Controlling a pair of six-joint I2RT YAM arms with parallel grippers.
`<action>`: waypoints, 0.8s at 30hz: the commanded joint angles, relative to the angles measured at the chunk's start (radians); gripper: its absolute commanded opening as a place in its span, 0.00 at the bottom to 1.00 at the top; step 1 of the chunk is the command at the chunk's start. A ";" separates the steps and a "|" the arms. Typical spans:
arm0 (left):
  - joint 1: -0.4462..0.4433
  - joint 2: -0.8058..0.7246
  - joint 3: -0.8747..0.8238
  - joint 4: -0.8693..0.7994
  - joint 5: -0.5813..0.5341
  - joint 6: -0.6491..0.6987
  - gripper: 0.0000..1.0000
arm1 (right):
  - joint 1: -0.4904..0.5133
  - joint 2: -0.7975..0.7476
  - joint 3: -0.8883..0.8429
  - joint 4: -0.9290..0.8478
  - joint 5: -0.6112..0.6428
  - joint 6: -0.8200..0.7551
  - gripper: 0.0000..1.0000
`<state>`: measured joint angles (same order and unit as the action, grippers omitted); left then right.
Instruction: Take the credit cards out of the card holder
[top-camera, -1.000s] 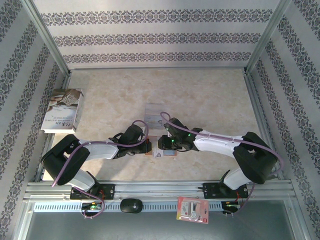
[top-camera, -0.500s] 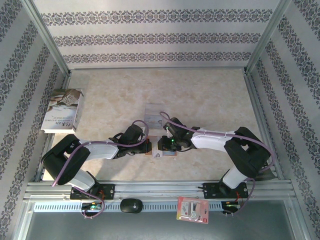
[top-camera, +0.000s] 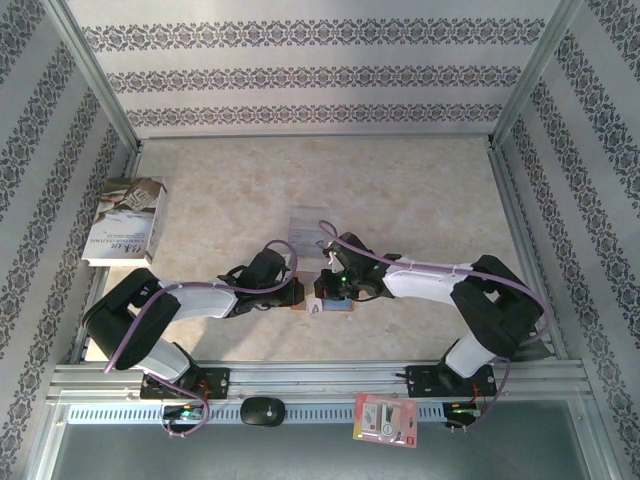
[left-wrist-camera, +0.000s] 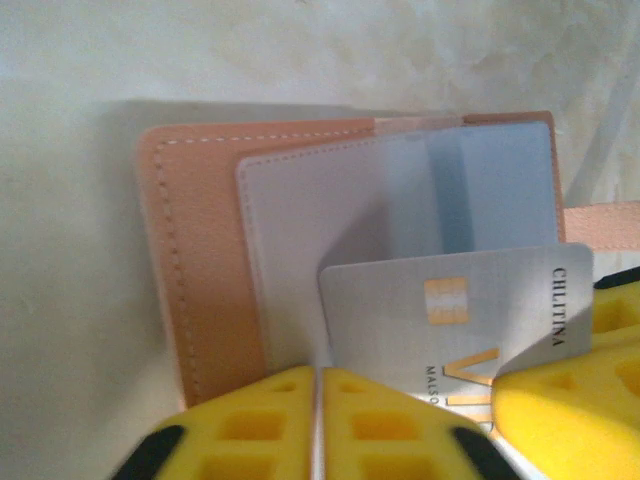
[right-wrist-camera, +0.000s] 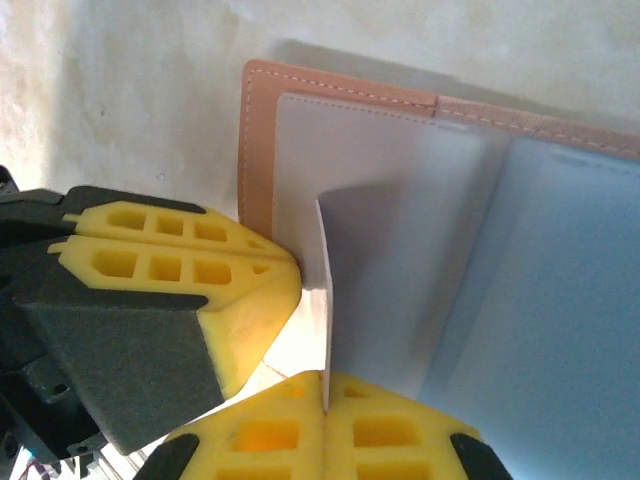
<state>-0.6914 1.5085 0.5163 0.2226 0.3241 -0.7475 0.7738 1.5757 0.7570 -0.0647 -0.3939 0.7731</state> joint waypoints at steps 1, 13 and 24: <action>0.014 -0.051 -0.020 -0.073 -0.025 -0.010 0.22 | -0.017 -0.070 -0.006 -0.091 0.052 -0.062 0.00; 0.098 -0.316 0.021 -0.284 0.006 0.062 0.62 | -0.060 -0.220 0.225 -0.433 0.156 -0.422 0.00; 0.177 -0.462 -0.005 -0.399 0.038 0.072 1.00 | -0.070 -0.060 0.566 -0.610 0.259 -0.963 0.00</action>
<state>-0.5278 1.0733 0.5167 -0.0933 0.3450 -0.6964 0.7090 1.4624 1.2648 -0.5724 -0.1707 0.0292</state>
